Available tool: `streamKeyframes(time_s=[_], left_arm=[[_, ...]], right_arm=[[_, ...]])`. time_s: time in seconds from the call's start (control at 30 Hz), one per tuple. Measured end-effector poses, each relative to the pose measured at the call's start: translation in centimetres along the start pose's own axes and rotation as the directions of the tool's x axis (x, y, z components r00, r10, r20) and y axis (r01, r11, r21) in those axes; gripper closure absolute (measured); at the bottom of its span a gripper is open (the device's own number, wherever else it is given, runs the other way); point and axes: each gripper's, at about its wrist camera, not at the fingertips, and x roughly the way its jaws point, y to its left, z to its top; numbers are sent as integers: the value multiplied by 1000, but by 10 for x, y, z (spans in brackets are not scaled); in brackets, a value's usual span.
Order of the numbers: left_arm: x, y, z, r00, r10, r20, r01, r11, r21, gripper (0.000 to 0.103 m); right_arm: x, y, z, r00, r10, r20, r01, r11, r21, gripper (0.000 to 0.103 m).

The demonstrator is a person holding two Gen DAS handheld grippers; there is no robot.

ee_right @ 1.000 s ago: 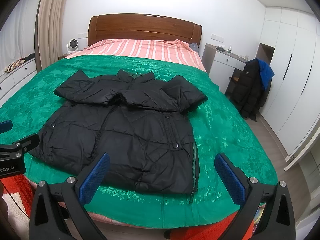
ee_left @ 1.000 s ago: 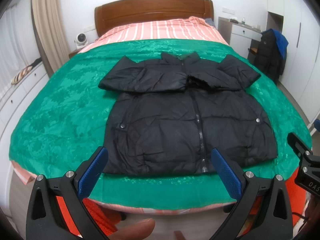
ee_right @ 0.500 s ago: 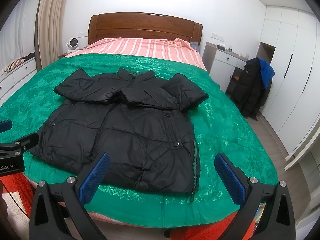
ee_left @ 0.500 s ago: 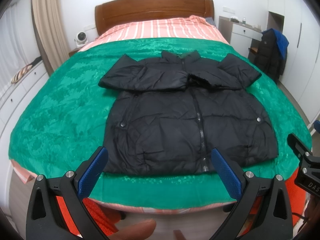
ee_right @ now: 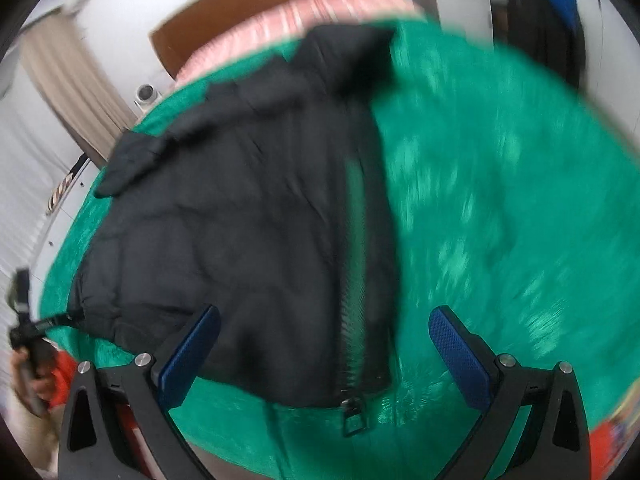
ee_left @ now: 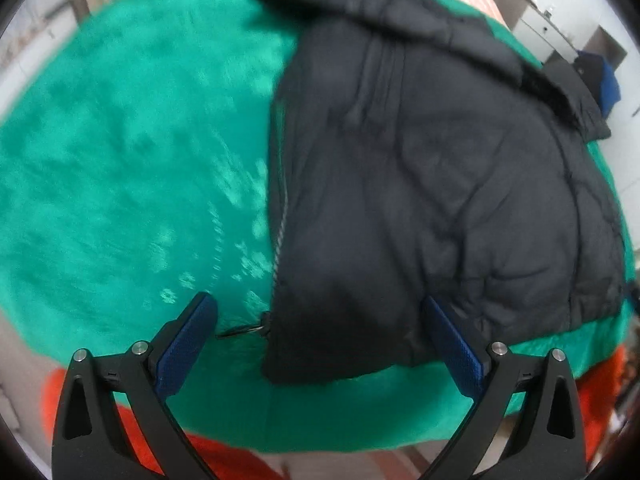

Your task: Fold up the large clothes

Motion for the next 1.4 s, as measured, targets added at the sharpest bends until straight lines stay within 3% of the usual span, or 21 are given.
streamKeyframes(time_s=[0.07, 0.1, 0.13, 0.2, 0.27, 0.37, 0.5, 0.63, 0.8, 0.87, 0.93, 1.03, 1.1, 1.2, 1.23, 1.3, 1.4], left_arm=[[-3, -4, -2, 999, -15, 37, 14, 1000, 16, 3], [-6, -7, -3, 998, -33, 54, 32, 999, 33, 22], [-7, -9, -5, 997, -44, 59, 42, 998, 41, 55], [-9, -12, -5, 996, -72, 47, 70, 997, 33, 78], [-17, -16, -8, 997, -54, 60, 51, 998, 45, 83], [-36, -16, -21, 996, -52, 74, 47, 996, 76, 84], [-40, -13, -41, 999, -35, 26, 32, 993, 111, 84], [-31, -22, -58, 998, 57, 14, -58, 983, 176, 83], [-26, -32, -63, 994, 104, 20, -106, 970, 217, 81], [-28, -35, -63, 990, 139, 27, -141, 959, 245, 70], [-41, -39, -62, 980, 192, 55, -200, 936, 289, 55], [-84, -44, -53, 954, 230, 192, -285, 896, 342, 41], [-108, -57, -33, 933, 215, 288, -317, 872, 374, 33], [-126, -88, 0, 907, 117, 405, -313, 830, 461, 12], [-120, -103, 15, 907, 58, 417, -290, 805, 517, 4], [-93, -138, 41, 922, -22, 387, -236, 759, 607, 1], [-44, -177, 74, 940, -24, 340, -221, 716, 663, 1]], right_arm=[[14, -7, -3, 997, 64, -46, -62, 997, 47, 0], [16, -5, -4, 995, 79, -52, -77, 996, 44, 5], [15, -1, -4, 995, 90, -52, -88, 996, 32, 28], [11, 6, -1, 997, 57, -55, -57, 998, 1, 57], [2, 11, -1, 998, 42, -52, -43, 999, -14, 72], [-19, 20, -6, 999, -5, -43, 2, 997, -73, 77], [-30, 15, -25, 997, -21, -80, 15, 997, -71, 77], [-14, 14, -49, 990, -62, -128, 52, 995, -81, 77], [-6, 5, -42, 991, -51, -122, 46, 998, -43, 74], [-7, 0, -39, 993, -47, -112, 45, 999, -25, 62], [-20, -6, -44, 994, -57, -93, 57, 998, 0, 33], [-47, -10, -45, 993, -121, 2, 121, 993, -13, 30], [-62, -8, -47, 984, -165, 62, 167, 985, -33, 27], [-70, 0, -46, 977, -171, 127, 176, 984, -33, 27], [-68, 4, -44, 978, -161, 131, 166, 986, -28, 27], [-65, 13, -44, 982, -130, 138, 135, 991, -24, 27], [-61, 28, -50, 984, -104, 148, 115, 991, -69, 27]])
